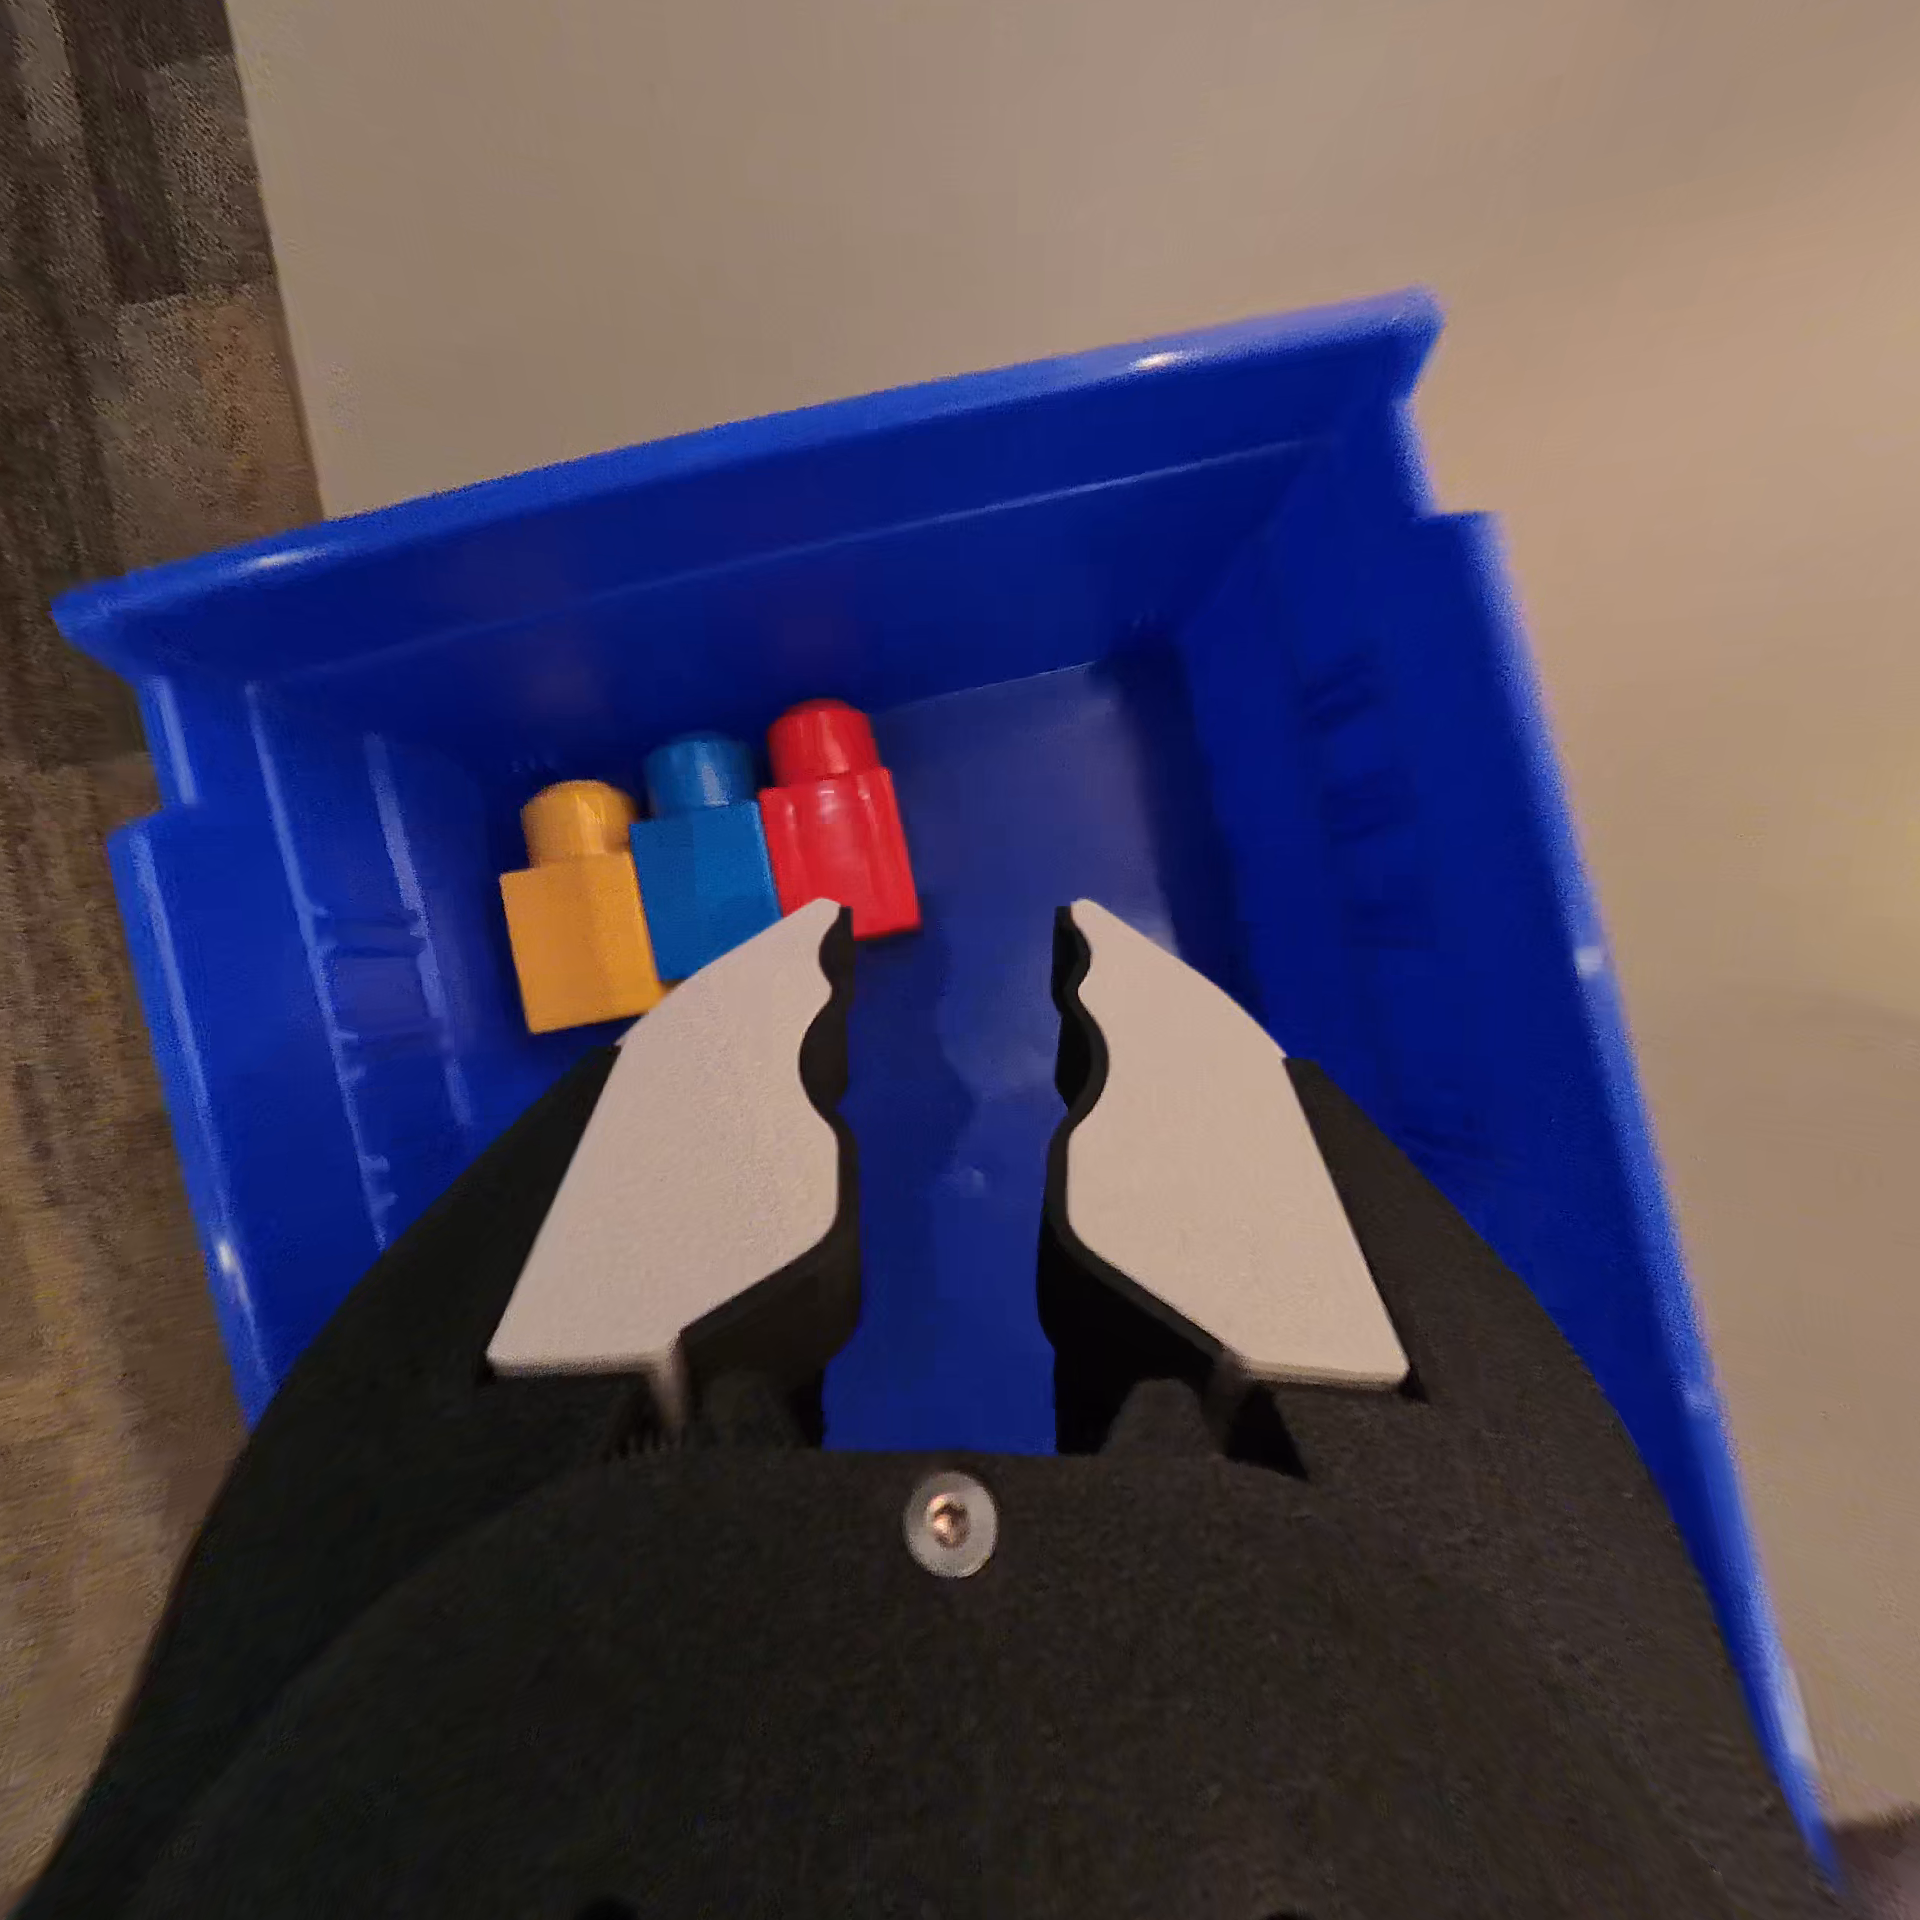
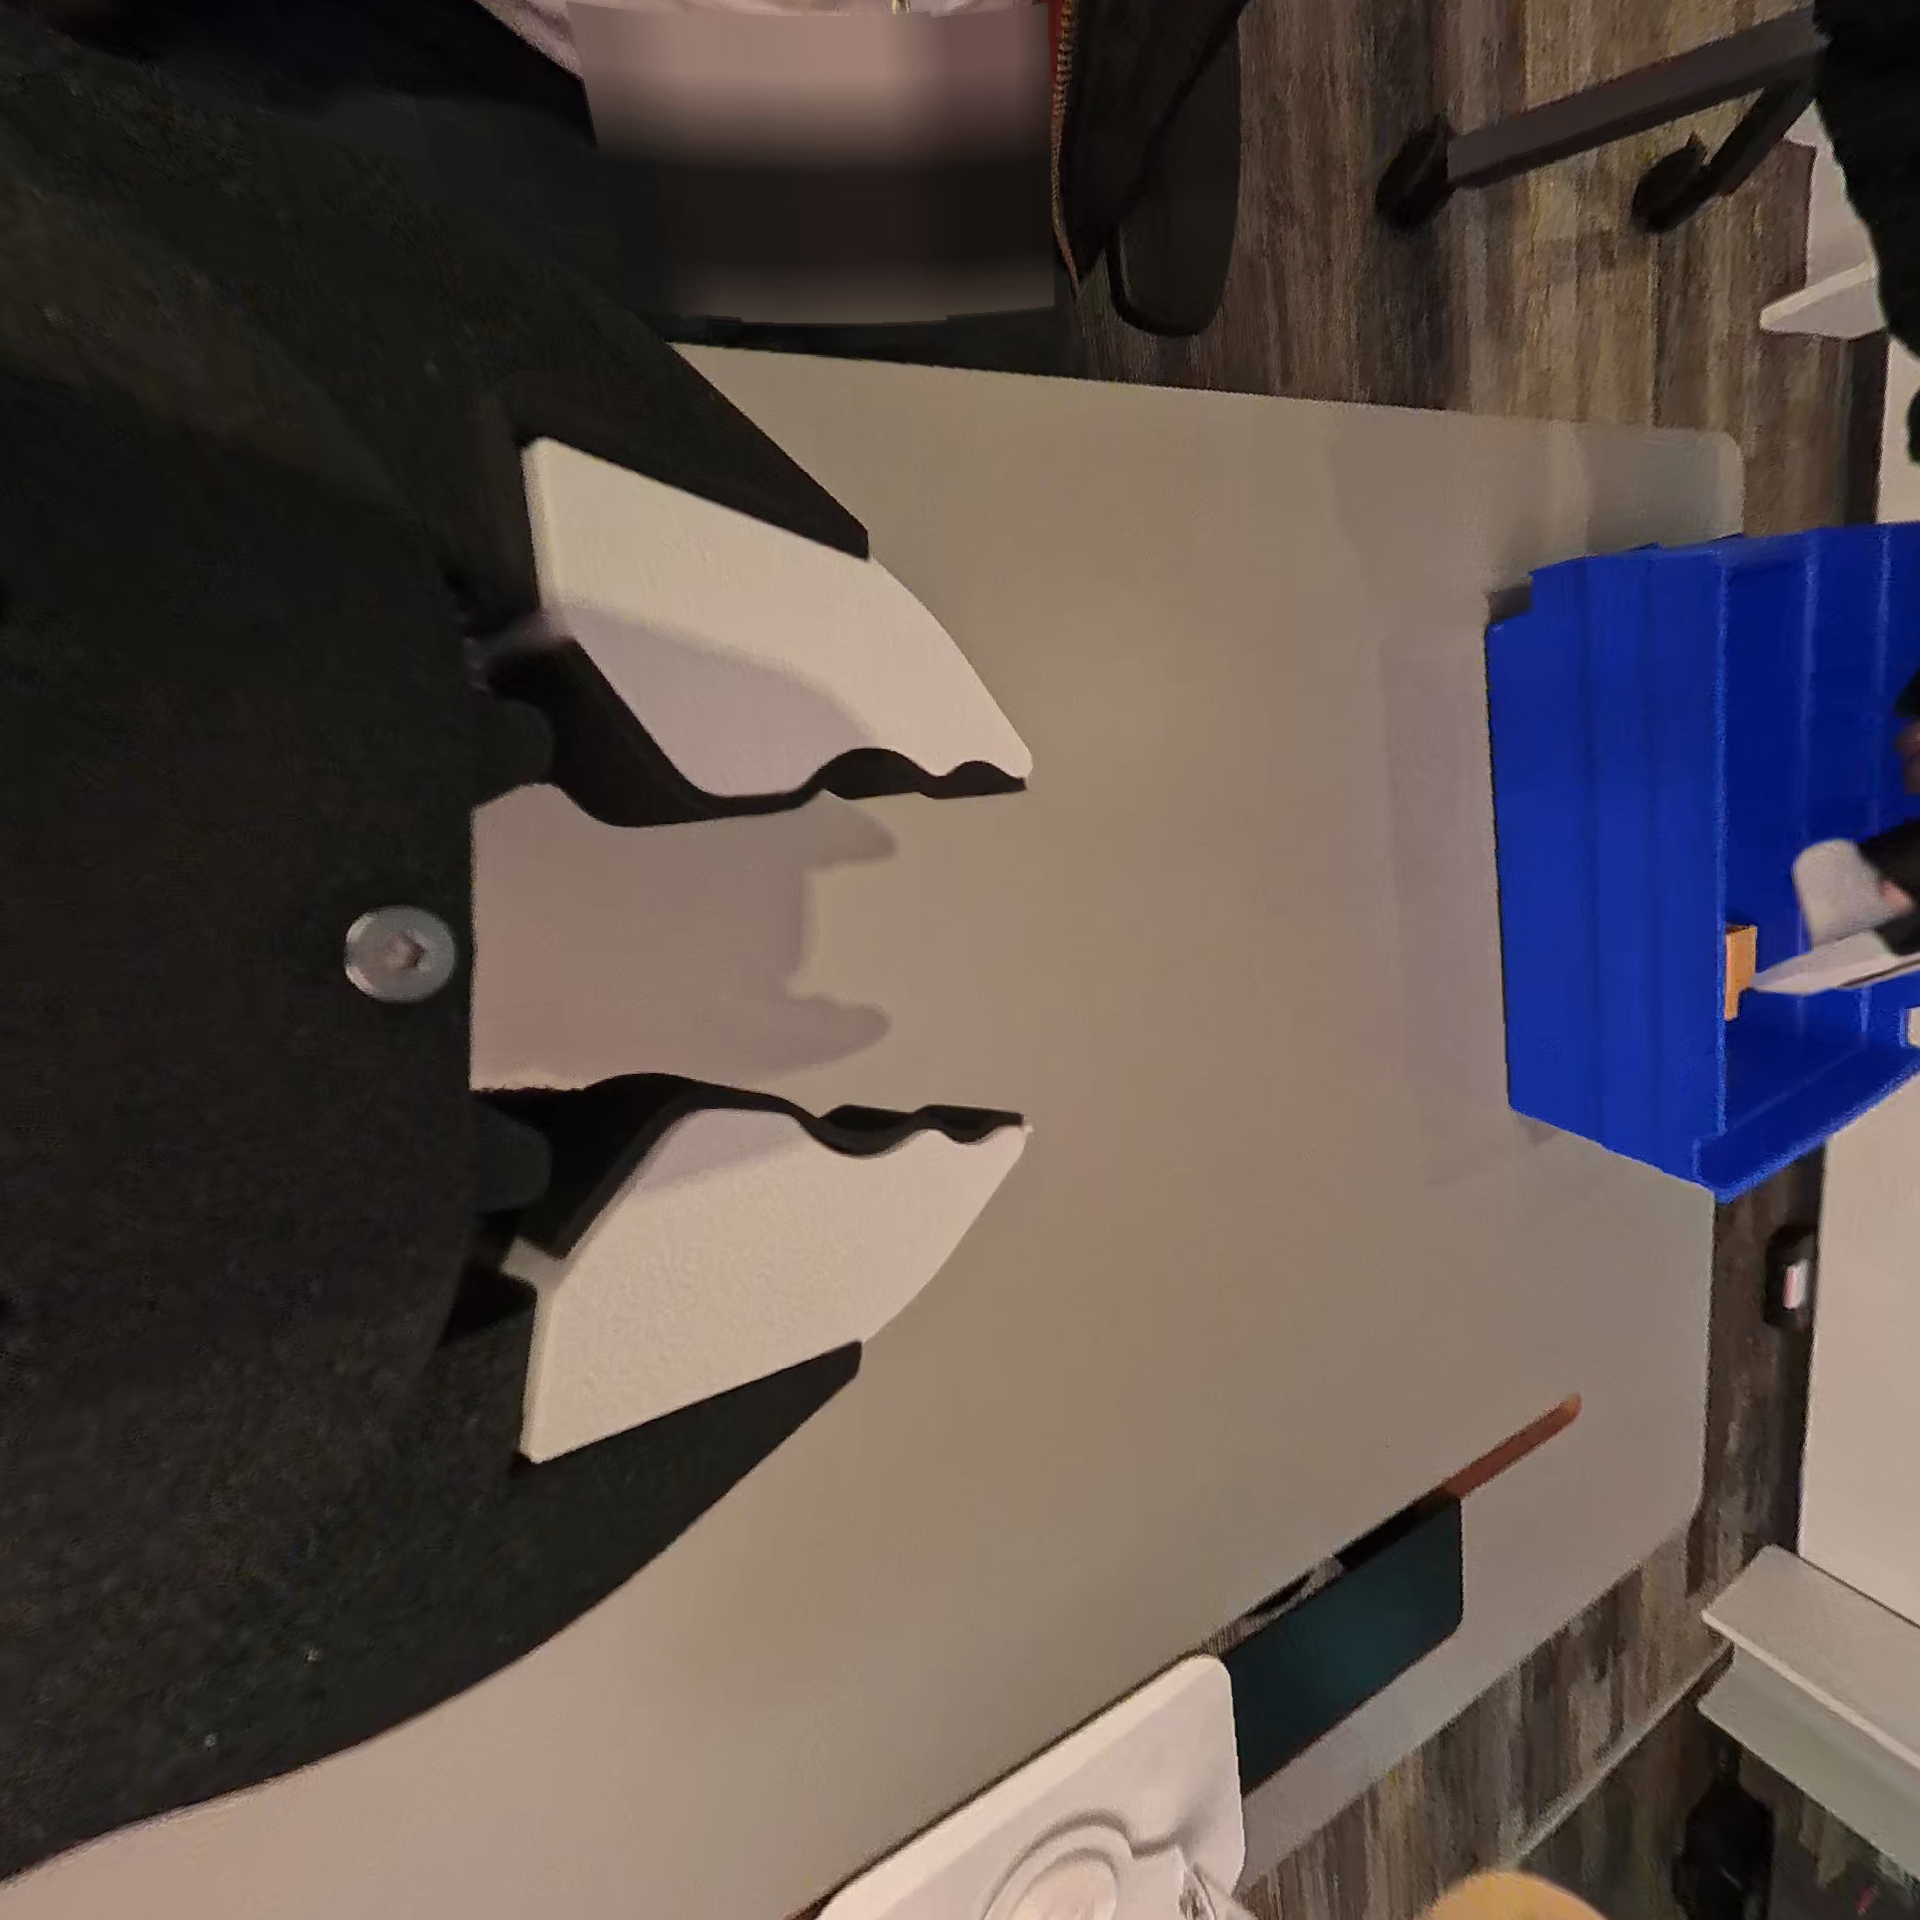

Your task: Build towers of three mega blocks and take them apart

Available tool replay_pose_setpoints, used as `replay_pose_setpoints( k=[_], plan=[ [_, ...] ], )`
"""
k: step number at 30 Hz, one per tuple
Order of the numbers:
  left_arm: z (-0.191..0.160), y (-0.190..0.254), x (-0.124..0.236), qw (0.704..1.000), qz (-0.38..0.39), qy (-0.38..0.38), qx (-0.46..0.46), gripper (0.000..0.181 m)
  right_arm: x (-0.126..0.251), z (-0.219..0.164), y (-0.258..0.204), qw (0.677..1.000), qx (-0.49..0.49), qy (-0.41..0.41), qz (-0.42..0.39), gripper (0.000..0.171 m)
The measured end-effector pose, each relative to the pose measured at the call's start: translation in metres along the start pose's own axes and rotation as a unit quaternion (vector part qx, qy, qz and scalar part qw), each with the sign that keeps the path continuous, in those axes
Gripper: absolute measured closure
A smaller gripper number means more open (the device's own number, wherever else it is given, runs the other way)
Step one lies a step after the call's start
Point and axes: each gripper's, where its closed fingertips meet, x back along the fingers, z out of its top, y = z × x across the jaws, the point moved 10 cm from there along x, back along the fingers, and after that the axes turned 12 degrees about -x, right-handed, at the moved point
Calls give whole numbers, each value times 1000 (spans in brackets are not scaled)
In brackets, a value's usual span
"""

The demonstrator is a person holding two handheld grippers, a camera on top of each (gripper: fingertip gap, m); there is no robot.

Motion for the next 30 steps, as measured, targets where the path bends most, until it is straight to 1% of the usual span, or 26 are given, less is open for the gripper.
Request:
replay_pose_setpoints(
  k=[3,8,12,16,19,21,23,25,28,30],
  plan=[
    [4,-1,-25,997,47,-43,-48,141,-5,-9,4,1000,-12,-9,8,115],
    [5,2,-53,989,79,-86,-92,143,3,-29,16,999,-33,-20,5,117],
    [0,12,-54,986,90,-78,-118,140,10,-40,26,998,-55,-12,8,119],
    [-13,26,-47,980,94,-73,-158,134,11,-47,33,998,-60,-10,11,119],
    [-20,33,-39,978,88,-70,-177,138,8,-49,36,998,-61,-6,19,119],
    [-19,30,-32,980,94,-58,-168,138,6,-50,36,998,-60,-5,25,119],
    [-18,25,-30,985,82,-61,-138,136,4,-51,37,998,-59,-6,28,119],
    [-19,22,-34,989,63,-80,-111,136,2,-52,38,998,-60,-6,31,119],
    [-23,21,-41,989,62,-107,-84,138,3,-54,38,998,-61,-2,34,120],
    [-25,22,-44,989,72,-104,-78,142,5,-57,37,998,-61,-2,34,120]
  ],
)
